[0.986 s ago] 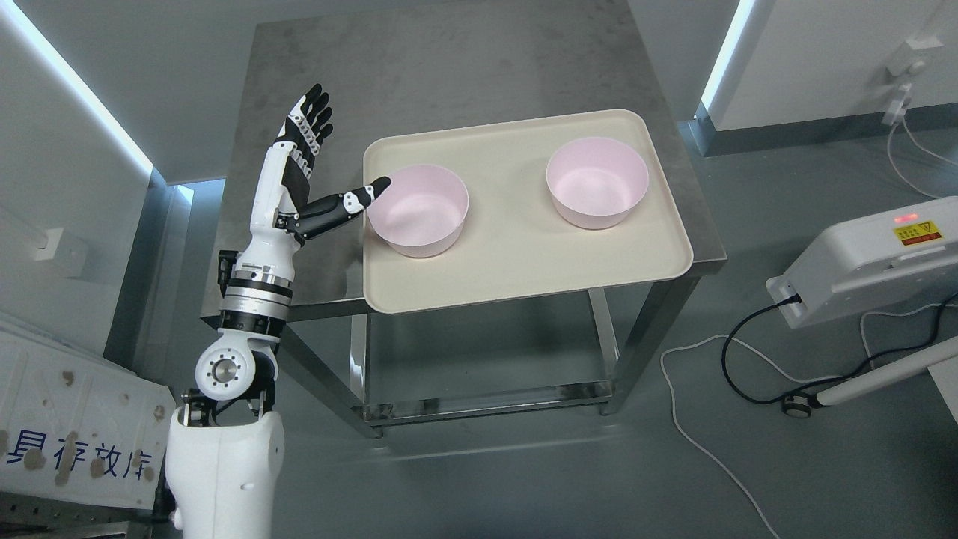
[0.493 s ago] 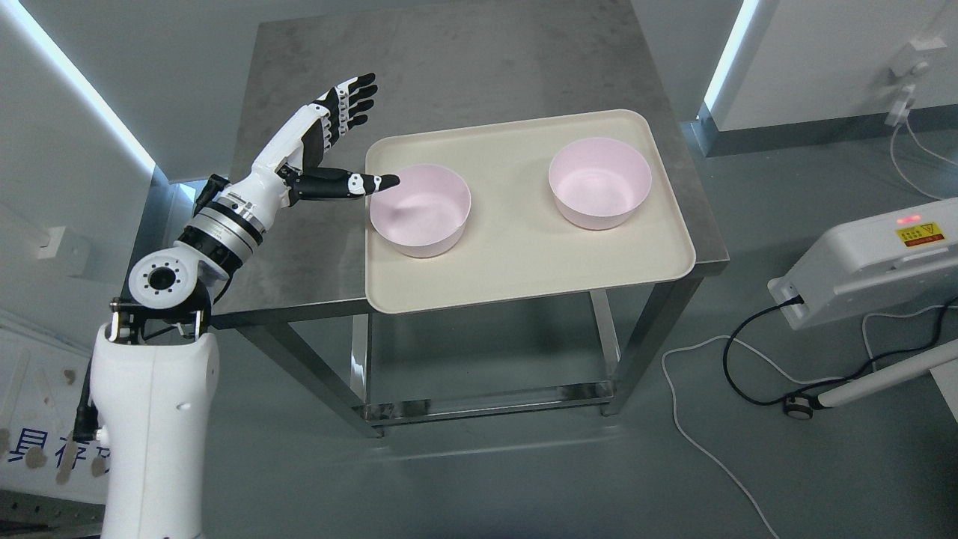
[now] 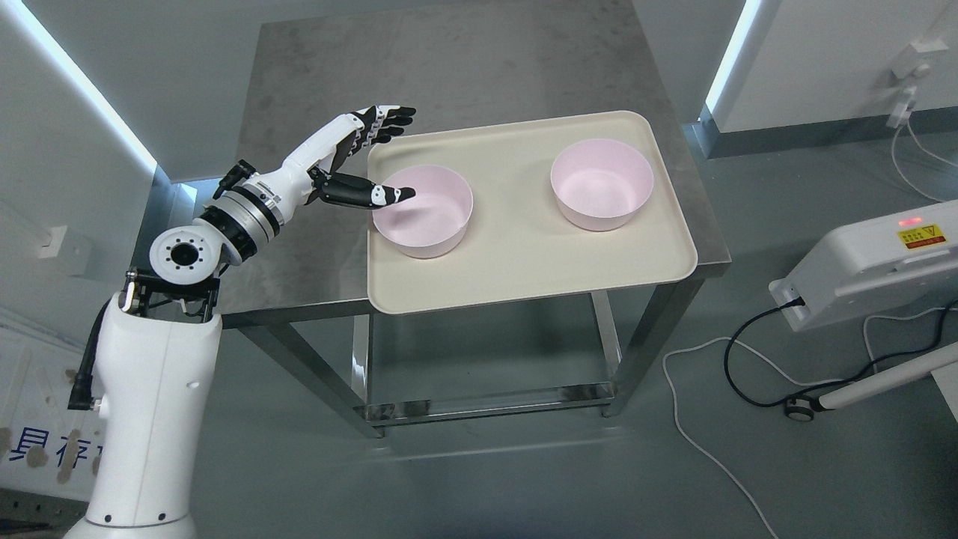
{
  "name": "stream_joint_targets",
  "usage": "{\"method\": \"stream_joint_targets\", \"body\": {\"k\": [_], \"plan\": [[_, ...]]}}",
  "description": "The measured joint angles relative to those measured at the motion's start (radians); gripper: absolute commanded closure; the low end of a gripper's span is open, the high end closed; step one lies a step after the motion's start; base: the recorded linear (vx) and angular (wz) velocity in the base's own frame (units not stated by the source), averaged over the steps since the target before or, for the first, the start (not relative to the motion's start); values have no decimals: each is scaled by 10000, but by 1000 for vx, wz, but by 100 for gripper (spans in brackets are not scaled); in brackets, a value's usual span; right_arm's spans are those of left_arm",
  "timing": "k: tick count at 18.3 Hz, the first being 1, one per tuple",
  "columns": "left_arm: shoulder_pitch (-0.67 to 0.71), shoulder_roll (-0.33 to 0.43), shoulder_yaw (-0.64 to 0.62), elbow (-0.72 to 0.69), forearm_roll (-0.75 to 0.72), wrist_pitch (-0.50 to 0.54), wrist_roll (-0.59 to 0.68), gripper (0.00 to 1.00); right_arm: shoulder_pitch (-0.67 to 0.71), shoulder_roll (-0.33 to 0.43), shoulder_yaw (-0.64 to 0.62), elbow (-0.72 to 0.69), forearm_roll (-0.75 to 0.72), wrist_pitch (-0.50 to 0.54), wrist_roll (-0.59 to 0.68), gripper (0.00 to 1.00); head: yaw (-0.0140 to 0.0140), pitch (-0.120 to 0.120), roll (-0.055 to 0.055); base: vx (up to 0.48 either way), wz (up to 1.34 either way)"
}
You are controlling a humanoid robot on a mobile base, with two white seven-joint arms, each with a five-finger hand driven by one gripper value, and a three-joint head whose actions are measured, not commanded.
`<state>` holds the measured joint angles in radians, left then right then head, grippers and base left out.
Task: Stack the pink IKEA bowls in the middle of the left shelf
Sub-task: 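Reach the left hand into the pink bowl nearer the robot and grip its rim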
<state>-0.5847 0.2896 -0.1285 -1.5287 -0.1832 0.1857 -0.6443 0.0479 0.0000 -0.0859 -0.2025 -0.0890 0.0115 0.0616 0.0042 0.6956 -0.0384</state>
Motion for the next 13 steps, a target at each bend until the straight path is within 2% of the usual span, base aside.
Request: {"method": "stream_joint_targets", "body": {"k": [7, 13], "plan": [[-382, -164, -773, 326, -1630, -62, -26, 49, 0, 0, 0, 1, 0, -2, 0, 0, 0, 0, 0, -2, -6], [-674, -302, -1178, 619, -2917, -1143, -12, 57, -1, 0, 0, 0, 0, -36, 0, 0, 0, 0, 0, 0, 0]]}}
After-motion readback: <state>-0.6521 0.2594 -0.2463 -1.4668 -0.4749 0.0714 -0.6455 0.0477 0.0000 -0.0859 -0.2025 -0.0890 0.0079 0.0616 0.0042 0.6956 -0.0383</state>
